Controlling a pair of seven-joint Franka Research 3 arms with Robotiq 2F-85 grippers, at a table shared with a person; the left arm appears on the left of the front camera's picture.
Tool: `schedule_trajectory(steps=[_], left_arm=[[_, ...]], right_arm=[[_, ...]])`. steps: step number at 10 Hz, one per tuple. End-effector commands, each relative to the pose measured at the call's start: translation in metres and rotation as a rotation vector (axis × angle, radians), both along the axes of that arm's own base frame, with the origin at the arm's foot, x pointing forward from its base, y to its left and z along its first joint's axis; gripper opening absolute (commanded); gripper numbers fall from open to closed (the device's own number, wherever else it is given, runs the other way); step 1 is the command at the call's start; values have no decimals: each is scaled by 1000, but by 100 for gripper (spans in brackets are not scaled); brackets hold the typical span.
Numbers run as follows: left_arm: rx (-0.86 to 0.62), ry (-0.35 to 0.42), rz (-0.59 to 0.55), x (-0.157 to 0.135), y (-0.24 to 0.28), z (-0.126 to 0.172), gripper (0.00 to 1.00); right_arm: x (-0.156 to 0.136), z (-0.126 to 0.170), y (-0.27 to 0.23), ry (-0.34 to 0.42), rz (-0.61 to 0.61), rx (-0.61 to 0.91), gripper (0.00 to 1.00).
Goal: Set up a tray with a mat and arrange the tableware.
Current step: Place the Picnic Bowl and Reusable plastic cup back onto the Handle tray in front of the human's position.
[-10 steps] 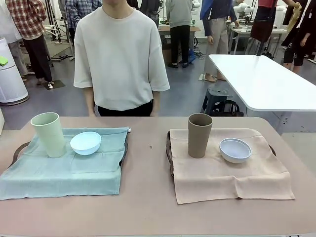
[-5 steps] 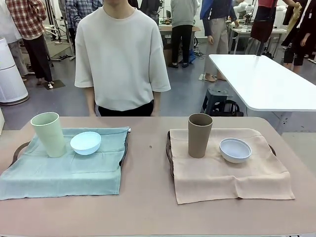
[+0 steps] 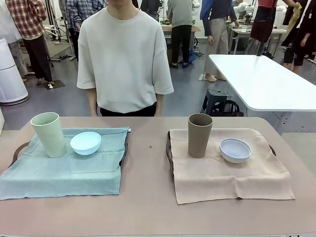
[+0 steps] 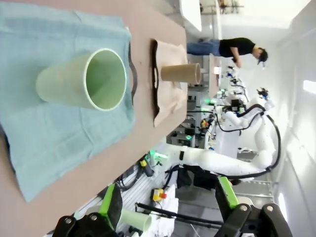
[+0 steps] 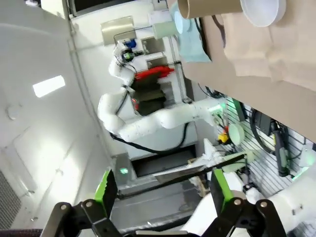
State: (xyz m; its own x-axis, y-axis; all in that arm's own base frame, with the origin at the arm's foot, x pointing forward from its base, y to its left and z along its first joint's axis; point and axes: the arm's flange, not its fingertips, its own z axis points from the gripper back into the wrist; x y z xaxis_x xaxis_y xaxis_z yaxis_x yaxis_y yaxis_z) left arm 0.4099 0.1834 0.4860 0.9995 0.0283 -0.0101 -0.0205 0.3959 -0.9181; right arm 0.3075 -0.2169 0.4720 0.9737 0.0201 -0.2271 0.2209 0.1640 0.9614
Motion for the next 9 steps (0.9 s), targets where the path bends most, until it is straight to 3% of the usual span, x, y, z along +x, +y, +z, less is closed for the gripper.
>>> schedule_trajectory(steps=[1,9], left_arm=[[23,-8,6,3,-3,-2,100],[23,-8,6,3,-3,-2,100]], right_arm=[[-2,-1,3,-44,44,-33,100],[-2,-1,3,-44,44,-33,100]])
